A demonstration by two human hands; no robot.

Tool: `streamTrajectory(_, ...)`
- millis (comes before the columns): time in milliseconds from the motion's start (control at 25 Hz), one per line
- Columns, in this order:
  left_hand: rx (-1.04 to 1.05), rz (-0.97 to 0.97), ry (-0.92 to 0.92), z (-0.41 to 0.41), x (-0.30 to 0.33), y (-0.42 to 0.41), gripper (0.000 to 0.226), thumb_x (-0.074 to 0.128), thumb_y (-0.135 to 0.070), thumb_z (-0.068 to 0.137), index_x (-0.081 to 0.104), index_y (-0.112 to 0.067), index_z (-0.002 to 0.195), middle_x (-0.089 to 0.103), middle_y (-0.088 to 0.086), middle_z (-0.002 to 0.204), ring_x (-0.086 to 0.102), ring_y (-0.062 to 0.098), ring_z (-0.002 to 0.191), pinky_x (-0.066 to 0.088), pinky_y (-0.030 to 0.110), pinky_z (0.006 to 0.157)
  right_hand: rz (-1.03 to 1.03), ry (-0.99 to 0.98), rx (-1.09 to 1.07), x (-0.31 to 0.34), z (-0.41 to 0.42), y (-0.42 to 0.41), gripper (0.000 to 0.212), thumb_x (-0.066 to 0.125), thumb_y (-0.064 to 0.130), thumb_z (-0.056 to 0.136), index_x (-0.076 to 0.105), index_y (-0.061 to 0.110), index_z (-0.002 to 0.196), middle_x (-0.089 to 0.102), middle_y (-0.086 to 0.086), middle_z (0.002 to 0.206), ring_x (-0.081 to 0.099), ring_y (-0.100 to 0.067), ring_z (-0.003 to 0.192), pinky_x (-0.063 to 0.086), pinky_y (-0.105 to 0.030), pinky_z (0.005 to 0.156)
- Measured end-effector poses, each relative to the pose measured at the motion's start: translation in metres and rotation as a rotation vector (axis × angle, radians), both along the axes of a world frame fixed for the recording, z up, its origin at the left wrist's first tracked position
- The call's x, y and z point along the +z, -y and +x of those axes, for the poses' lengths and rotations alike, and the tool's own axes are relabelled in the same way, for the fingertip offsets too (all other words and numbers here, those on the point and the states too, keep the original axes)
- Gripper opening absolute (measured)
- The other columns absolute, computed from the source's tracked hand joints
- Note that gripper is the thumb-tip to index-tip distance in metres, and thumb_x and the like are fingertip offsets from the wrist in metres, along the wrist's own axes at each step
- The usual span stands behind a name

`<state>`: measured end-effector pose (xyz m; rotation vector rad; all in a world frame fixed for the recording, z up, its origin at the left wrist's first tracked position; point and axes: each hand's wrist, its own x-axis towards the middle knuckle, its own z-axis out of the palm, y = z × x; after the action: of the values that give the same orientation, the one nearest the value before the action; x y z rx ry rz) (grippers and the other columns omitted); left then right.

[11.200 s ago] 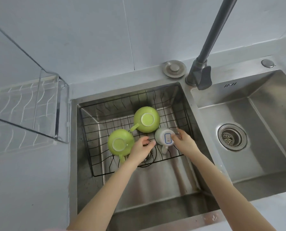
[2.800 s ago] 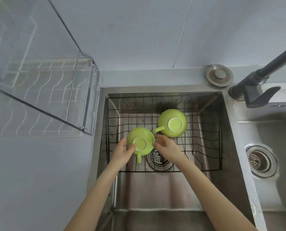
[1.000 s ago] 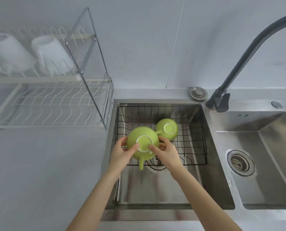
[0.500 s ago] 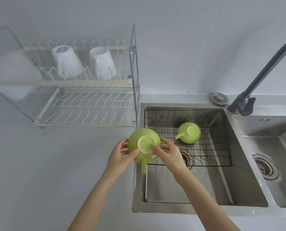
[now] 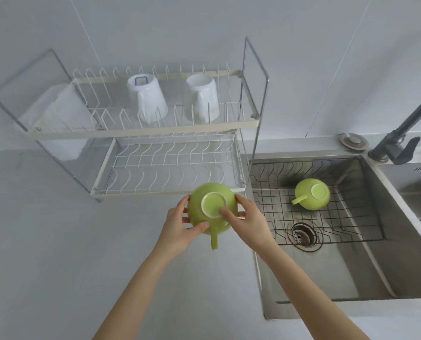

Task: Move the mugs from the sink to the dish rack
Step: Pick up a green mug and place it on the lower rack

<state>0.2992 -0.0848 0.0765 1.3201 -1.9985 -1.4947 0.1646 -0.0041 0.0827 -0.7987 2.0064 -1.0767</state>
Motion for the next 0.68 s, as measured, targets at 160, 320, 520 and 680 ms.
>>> streamTrajectory(160,-0.045,-0.053,0.018,0.007,0.001,0.025,0.07,0.069,-0.012,0.077,0.034,-0.016,0.137,0.035,0.004,0.128,0.053,0.025,0.111,0.041,0.023,0.085,0.02,-0.051,0.071,0.002,0.007,0.016,0.064,0.065,0.03,0.082,0.037,0.016,0.138,0.042,-0.001,0.138,0.048,-0.011,0.099,0.037,-0.021,0.084)
streamTrajectory(320,-0.079,-0.065,0.043,0.0,0.004,0.053,0.073,0.069,-0.015,0.077,0.03,-0.012,0.139,0.034,0.009,0.14,0.055,0.024,0.106,0.04,0.021,0.085,0.047,-0.107,0.113,0.002,-0.001,0.04,0.075,0.069,0.027,0.079,0.031,0.014,0.142,0.042,-0.005,0.141,0.052,-0.02,0.109,0.041,-0.028,0.094)
streamTrajectory(520,-0.086,-0.096,0.095,-0.024,0.007,0.088,0.069,0.07,-0.022,0.077,0.036,-0.015,0.137,0.038,0.007,0.14,0.063,0.028,0.104,0.04,0.021,0.085,0.064,-0.179,0.131,0.004,-0.027,0.075,0.083,0.072,0.025,0.077,0.025,0.014,0.145,0.04,-0.005,0.145,0.046,-0.023,0.125,0.037,-0.032,0.104)
streamTrajectory(680,-0.131,-0.129,0.143,-0.047,0.003,0.12,0.065,0.071,-0.026,0.076,0.041,-0.014,0.133,0.043,0.008,0.14,0.061,0.029,0.108,0.041,0.026,0.091,0.091,-0.168,0.111,-0.006,-0.045,0.102,0.082,0.069,0.03,0.079,0.024,0.016,0.145,0.04,-0.003,0.147,0.041,-0.023,0.132,0.033,-0.033,0.108)
